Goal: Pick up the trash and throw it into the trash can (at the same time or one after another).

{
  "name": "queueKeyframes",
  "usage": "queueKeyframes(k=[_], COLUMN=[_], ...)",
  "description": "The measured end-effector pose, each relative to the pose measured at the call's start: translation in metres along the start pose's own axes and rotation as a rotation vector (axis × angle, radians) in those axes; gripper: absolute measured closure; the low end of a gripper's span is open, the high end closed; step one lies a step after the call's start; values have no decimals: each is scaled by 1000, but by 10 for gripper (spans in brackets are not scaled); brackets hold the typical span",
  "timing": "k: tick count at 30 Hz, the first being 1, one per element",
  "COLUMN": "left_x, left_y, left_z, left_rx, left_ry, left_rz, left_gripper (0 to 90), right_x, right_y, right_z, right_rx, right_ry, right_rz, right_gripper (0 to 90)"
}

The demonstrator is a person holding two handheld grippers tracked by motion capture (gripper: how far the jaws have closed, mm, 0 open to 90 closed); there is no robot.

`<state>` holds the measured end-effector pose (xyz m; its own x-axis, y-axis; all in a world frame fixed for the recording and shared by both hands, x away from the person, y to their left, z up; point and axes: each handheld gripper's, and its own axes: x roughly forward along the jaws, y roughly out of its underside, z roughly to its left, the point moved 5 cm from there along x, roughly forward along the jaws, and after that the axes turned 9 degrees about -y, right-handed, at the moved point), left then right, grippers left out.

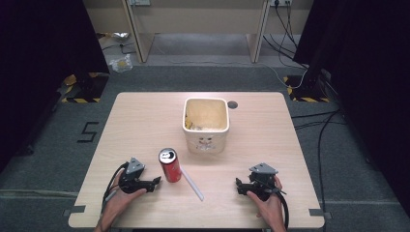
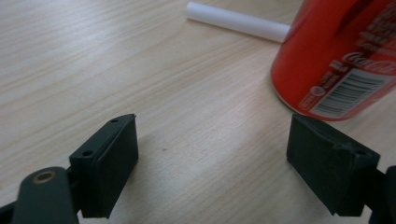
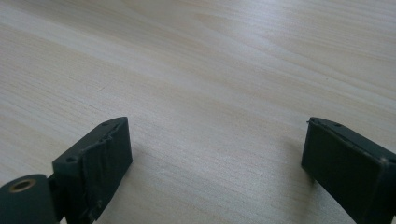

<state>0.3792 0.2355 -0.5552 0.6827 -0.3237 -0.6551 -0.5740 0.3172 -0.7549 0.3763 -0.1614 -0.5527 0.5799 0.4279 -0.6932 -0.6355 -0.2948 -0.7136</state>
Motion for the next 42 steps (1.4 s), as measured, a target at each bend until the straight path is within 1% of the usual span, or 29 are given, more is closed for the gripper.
queueKeyframes(k=[1,3,5,10,11,16,20,21,22,23,25,36,39,42], left_x=[-1,-2,-5,-15,-15,-24,-30,-30,-30,-31,-31,-25,-19,-16], left_y=[0,0,-1,-7,-7,-12,-17,-18,-18,-20,-20,-27,-29,-29], left_z=[0,-1,-3,-11,-11,-19,-28,-29,-29,-31,-32,-43,-47,-49], left_rx=[-8,-10,-3,32,32,54,62,64,64,57,56,77,86,86], left_ry=[10,13,11,16,16,41,76,77,77,93,99,103,103,101], left_rz=[-3,-7,-16,-33,-33,-52,-73,-77,-77,-84,-85,-100,-96,-97], left_gripper=[163,164,163,162,162,162,162,162,162,161,161,161,162,164], right_x=[0,0,0,0,0,0,0,0,0,0,0,0,0,0], right_y=[0,0,0,0,0,0,0,0,0,0,0,0,0,0], right_z=[0,0,0,0,0,0,0,0,0,0,0,0,0,0], right_rx=[1,-1,-1,-1,-1,-1,1,1,-1,1,1,0,-1,0], right_ry=[0,-1,-1,-1,-1,0,0,0,0,0,0,1,1,1], right_rz=[0,0,0,0,0,0,0,0,0,0,0,0,0,0], right_gripper=[83,83,83,83,83,83,82,83,82,82,82,82,83,83])
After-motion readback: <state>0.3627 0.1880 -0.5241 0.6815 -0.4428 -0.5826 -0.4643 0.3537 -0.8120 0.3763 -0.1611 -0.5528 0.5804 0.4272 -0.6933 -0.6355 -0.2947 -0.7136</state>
